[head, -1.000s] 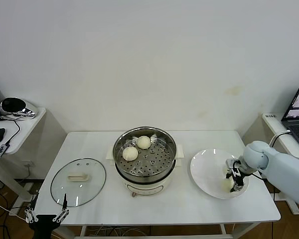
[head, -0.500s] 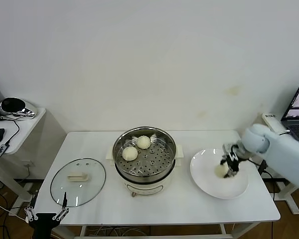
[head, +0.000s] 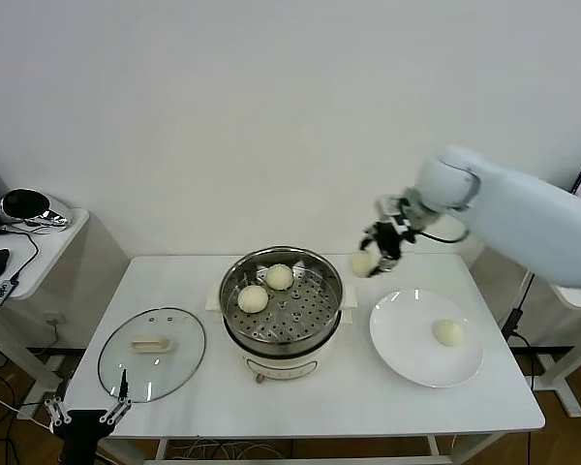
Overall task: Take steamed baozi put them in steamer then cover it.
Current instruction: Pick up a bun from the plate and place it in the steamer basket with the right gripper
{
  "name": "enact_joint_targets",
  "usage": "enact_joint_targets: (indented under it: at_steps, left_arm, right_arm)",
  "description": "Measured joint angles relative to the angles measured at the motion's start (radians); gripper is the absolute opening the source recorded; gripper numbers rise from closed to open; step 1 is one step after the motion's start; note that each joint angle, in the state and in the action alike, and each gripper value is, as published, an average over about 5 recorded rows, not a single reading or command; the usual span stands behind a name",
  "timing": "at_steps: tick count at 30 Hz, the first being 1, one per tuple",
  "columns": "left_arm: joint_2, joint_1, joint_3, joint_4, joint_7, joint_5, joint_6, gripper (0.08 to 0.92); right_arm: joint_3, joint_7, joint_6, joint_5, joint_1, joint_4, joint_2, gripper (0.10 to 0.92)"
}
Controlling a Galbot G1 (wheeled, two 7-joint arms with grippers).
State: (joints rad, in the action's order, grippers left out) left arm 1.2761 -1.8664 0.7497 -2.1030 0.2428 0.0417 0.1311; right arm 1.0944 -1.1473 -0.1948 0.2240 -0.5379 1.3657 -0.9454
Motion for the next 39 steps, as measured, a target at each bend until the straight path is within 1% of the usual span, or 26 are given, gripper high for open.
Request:
enact_joint_targets:
  at_steps: [7,15,24,34,37,39]
  left_arm:
    - [0.006,0.0,0.011,-0.011,0.0,-0.003,-0.001,0.823]
    - [0.014,0.0,0.012,-0.016,0.001,-0.004,-0.001,0.823]
    - [0.017,0.001,0.012,-0.015,0.003,-0.008,0.001,0.823]
    - [0.018,0.001,0.013,-0.009,0.006,-0.011,0.007,0.823]
    - [0.02,0.001,0.012,-0.008,0.007,-0.011,0.007,0.823]
    - [0.021,0.001,0.012,-0.009,0.007,-0.011,0.007,0.823]
  right_arm:
    - [0.082,0.021,0.125,0.0,-0.024,-0.023,-0.143,0.604]
    - [0.153,0.031,0.28,-0.07,-0.02,-0.044,-0.252,0.613]
    - [0.199,0.041,0.403,-0.171,0.005,-0.066,-0.323,0.619]
    - [0.22,0.052,0.467,-0.239,0.029,-0.089,-0.364,0.625]
    - [0.226,0.057,0.483,-0.25,0.031,-0.09,-0.367,0.667]
    - [0.229,0.06,0.494,-0.256,0.03,-0.088,-0.366,0.72]
